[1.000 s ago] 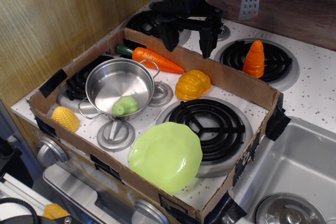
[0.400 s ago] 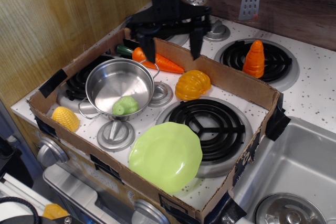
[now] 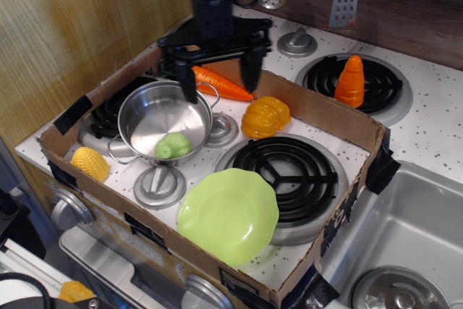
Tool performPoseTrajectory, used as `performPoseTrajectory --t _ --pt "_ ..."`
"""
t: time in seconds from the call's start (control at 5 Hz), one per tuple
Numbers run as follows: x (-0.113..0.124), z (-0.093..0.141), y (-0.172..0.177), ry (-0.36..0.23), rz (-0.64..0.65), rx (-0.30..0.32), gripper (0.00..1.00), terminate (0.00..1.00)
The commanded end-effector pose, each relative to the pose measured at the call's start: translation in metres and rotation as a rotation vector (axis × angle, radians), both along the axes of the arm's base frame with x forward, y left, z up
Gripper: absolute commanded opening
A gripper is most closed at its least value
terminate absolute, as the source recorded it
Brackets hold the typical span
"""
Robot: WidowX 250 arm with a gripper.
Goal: Take broccoli out of pan
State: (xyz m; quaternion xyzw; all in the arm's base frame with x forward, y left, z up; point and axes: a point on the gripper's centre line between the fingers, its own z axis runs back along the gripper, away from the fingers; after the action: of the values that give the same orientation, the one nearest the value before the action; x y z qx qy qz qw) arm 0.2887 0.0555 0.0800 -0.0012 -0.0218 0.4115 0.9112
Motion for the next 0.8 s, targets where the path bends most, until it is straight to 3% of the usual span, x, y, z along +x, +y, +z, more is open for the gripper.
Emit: performPoseTrajectory --t 0.0,0.6 --pt "-0.009 -0.001 0.023 -0.041 0.103 0.042 1.00 0.00" --pt "-0.028 -0.030 0.051 -0.073 0.135 0.030 1.00 0.00"
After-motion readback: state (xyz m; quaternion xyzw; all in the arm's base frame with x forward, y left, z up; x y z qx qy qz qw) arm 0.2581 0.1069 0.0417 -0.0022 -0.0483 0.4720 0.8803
